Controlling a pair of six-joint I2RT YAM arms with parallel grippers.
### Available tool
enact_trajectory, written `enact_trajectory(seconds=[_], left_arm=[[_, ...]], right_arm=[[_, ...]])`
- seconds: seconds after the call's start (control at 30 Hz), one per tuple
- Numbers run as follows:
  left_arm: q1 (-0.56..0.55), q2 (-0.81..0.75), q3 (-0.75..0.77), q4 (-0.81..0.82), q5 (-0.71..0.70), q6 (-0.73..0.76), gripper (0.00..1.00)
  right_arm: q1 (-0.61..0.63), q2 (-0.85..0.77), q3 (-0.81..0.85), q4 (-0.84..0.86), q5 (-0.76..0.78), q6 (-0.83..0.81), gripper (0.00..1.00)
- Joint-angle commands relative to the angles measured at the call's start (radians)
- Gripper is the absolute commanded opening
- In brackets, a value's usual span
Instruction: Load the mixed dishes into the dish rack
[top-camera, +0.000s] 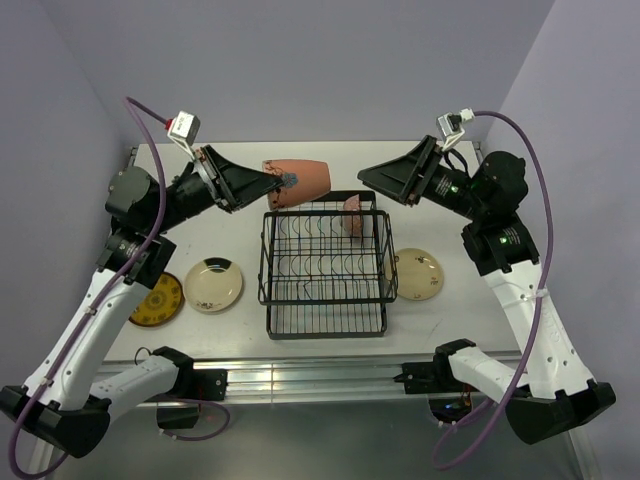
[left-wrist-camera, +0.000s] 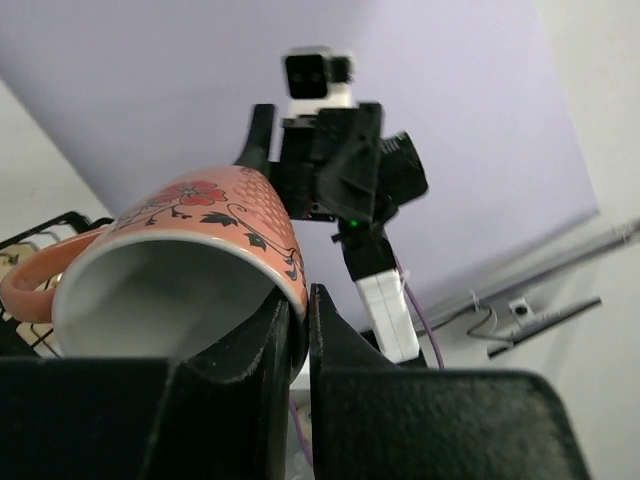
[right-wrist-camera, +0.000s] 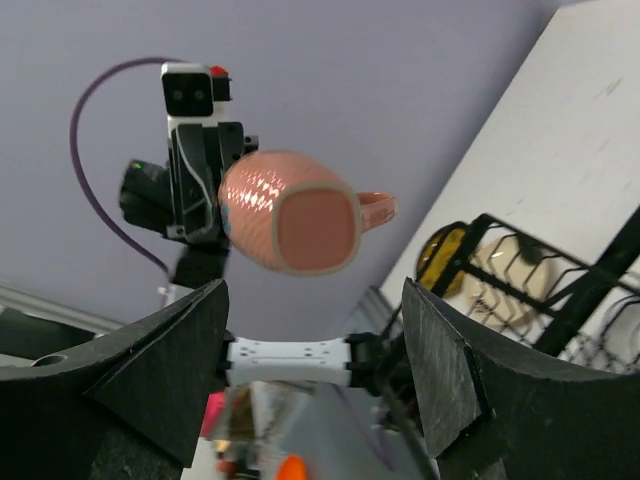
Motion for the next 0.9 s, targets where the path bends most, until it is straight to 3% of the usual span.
enact_trajectory(seconds=[0.0, 0.27, 0.43, 0.87], left_arm=[[0.0, -0.057, 0.005, 0.352, 0.128, 0.024, 0.0], [0.0, -0.166, -0.049, 0.314, 0.189, 0.343, 0.0], [0.0, -0.206, -0.078, 0.285, 0.223, 0.473, 0.0], [0.001, -0.24, -0.121, 0.377, 0.326, 0.535, 0.0]], right_arm=[[0.012, -0.029, 0.003, 0.034, 0.011, 0.193, 0.77], [0.021, -0.07, -0.053, 0.049, 0.014, 0.456, 0.78], [0.093, -0.049, -0.038, 0.017, 0.016, 0.53, 0.78], [0.259, -0.015, -0.03, 0.067, 0.085, 0.665, 0.78]])
